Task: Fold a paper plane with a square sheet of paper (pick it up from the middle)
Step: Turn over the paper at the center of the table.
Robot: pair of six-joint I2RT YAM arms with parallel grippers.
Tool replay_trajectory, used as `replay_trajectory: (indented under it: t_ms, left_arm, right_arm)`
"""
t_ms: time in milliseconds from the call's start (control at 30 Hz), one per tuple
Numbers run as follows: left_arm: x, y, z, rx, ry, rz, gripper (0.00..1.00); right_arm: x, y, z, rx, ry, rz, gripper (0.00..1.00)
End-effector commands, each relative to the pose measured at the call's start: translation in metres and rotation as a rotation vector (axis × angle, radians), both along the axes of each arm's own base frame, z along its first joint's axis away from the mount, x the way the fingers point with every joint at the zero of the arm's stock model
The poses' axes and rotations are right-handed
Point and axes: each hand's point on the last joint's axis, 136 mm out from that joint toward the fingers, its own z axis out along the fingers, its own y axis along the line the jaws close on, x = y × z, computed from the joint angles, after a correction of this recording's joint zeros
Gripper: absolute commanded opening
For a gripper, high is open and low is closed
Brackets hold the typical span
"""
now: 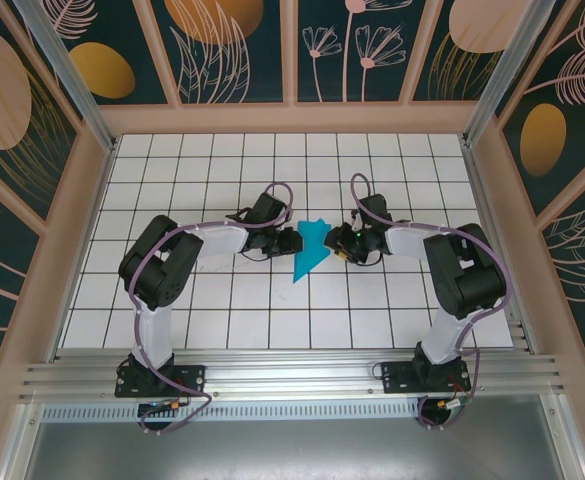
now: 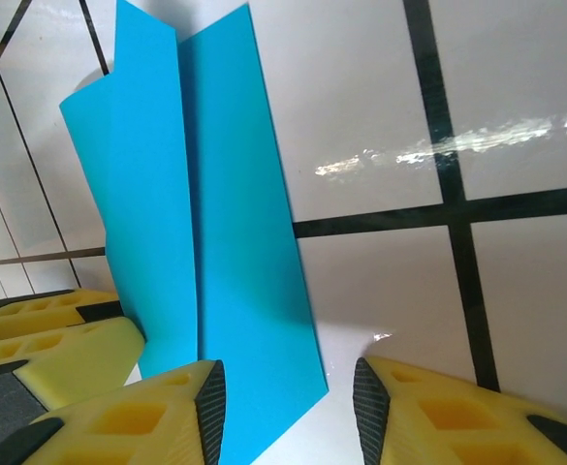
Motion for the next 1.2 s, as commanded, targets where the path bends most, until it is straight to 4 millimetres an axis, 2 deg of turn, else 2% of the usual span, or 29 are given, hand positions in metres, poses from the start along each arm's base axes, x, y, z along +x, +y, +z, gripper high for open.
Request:
replay_trajectory:
  t_ms: [0, 100, 367, 500, 867, 1167]
  left_arm:
    - [-0.024, -0.008, -0.017, -0.014, 0.081, -0.046, 0.26]
    - [-0.025, -0.01, -0.017, -0.023, 0.085, -0.05, 0.26]
    - [-0.029, -0.017, -0.015, -0.045, 0.092, -0.062, 0.26]
    - [-0.03, -0.016, -0.015, -0.044, 0.096, -0.058, 0.26]
    - [-0.032, -0.016, -0.016, -0.058, 0.099, -0.049, 0.26]
    - [-0.031, -0.013, -0.016, -0.054, 0.093, -0.021, 0.25]
  right_arm:
    - [-0.007, 0.01, -0.01, 0.038, 0.033, 0.022, 0.43]
    - [-0.005, 0.015, -0.005, 0.061, 0.023, 0.023, 0.42]
    - [-0.006, 0.014, -0.013, 0.046, 0.049, 0.01, 0.42]
    - [-0.003, 0.014, -0.002, 0.07, 0.017, 0.009, 0.42]
    - [0.005, 0.035, 0.02, 0.216, -0.03, 0.055, 0.45]
    - [0.006, 0.036, 0.018, 0.225, -0.035, 0.053, 0.46]
